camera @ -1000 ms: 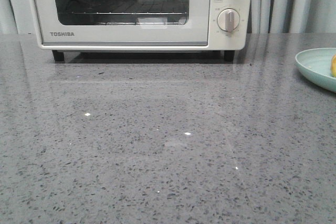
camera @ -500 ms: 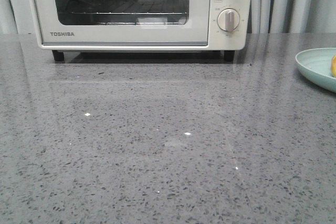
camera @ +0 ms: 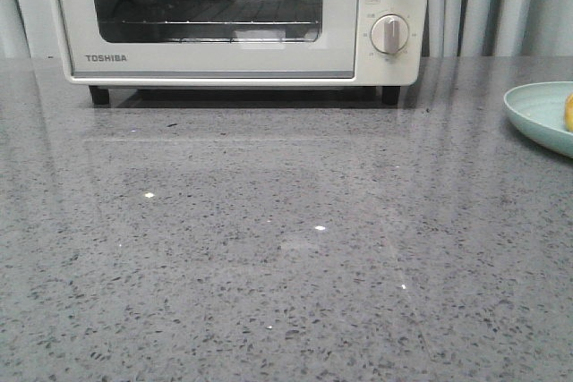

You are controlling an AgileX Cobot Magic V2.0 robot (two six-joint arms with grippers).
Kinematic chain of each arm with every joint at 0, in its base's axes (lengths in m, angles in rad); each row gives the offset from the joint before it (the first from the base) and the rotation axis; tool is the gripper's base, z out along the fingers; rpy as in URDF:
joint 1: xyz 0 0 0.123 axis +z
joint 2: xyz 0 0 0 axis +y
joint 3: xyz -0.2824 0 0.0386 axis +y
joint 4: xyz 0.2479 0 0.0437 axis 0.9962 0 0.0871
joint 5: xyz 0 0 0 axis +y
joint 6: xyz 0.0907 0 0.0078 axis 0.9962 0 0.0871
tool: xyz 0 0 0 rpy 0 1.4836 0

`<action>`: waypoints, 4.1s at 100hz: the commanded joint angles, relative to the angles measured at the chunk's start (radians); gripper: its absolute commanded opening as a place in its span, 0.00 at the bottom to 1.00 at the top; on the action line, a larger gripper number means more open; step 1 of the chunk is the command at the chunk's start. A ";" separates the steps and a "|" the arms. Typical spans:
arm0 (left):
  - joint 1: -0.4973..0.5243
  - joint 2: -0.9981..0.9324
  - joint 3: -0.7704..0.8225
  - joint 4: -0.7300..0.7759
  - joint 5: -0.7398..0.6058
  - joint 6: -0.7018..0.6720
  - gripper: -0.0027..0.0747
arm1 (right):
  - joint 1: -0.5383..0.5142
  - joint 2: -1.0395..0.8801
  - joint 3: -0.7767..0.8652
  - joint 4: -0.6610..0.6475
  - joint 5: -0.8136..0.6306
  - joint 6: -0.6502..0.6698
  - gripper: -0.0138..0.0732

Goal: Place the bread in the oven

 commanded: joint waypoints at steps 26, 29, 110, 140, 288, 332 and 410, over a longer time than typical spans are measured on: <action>0.002 -0.025 0.021 -0.012 -0.223 -0.003 0.01 | 0.001 -0.021 0.026 -0.002 -0.290 -0.004 0.07; 0.002 -0.025 0.021 -0.012 -0.234 -0.003 0.01 | 0.001 -0.021 0.026 -0.002 -0.290 -0.004 0.07; 0.002 -0.025 -0.008 -0.284 -0.552 -0.073 0.01 | 0.009 -0.021 -0.037 -0.002 -0.161 0.436 0.08; 0.002 0.008 -0.240 -0.224 -0.241 -0.073 0.01 | 0.082 0.013 -0.231 -0.002 0.180 0.434 0.08; -0.463 1.269 -1.189 -0.223 -0.138 0.129 0.01 | 0.277 0.577 -0.827 -0.002 0.575 0.205 0.08; -0.463 1.433 -1.286 -0.209 -0.145 0.129 0.01 | 0.277 0.577 -0.827 -0.002 0.575 0.205 0.08; -0.436 1.483 -1.168 -0.239 -0.179 0.129 0.01 | 0.277 0.559 -0.827 -0.002 0.573 0.205 0.08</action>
